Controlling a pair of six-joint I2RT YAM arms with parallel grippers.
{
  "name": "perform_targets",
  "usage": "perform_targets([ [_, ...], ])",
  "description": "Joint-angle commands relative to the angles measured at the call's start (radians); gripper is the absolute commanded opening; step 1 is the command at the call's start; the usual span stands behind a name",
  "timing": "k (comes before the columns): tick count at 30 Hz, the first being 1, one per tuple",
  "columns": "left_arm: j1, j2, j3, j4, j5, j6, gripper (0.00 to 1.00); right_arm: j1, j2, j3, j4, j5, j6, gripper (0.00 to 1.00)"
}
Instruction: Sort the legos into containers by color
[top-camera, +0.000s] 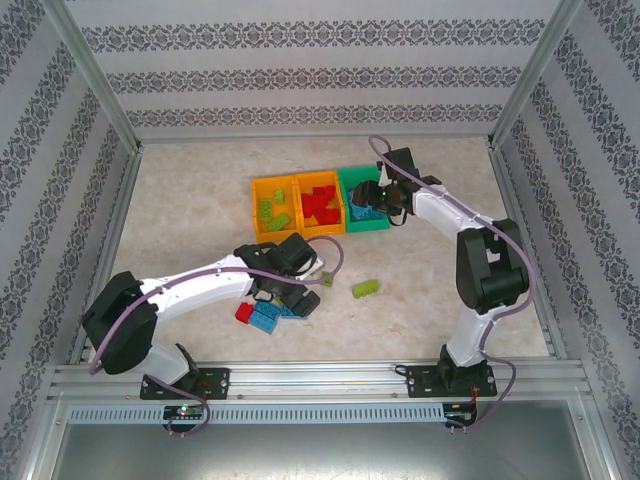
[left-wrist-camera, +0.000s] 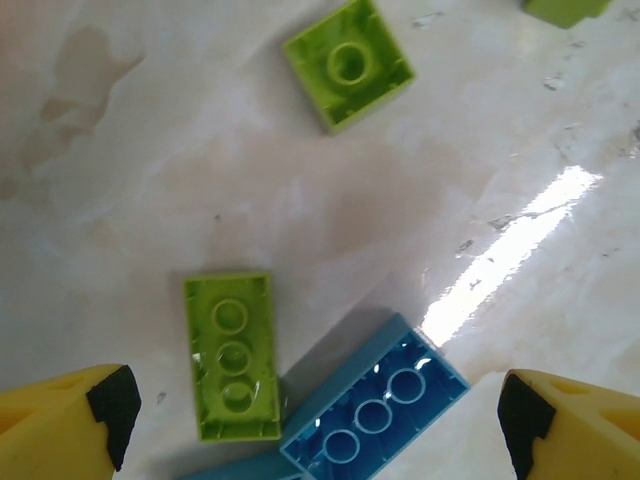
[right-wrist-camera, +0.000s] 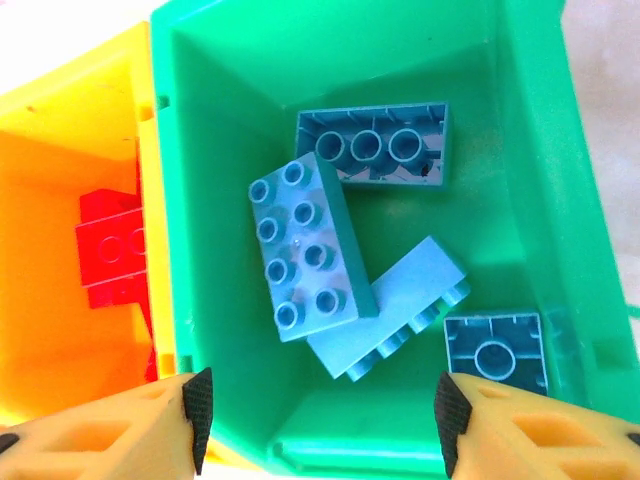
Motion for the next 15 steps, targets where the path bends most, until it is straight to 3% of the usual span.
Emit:
perform_targets([
  [1,-0.013,0.040,0.065,-0.009,0.005,0.062,0.94,-0.008,-0.080,-0.045,0.024,-0.021,0.005,0.64],
  [5,-0.014,0.148,0.170,-0.010,-0.015,0.015,0.94,-0.015,-0.139,-0.106,0.017,0.005,-0.001,0.66],
  [10,-0.014,0.353,0.381,-0.166,0.004,-0.142,0.91,-0.049,-0.182,-0.175,0.007,0.008,0.028,0.68],
  [15,-0.014,0.429,0.443,-0.205,-0.010,-0.272,0.89,-0.069,-0.222,-0.216,0.004,0.015,0.029,0.68],
])
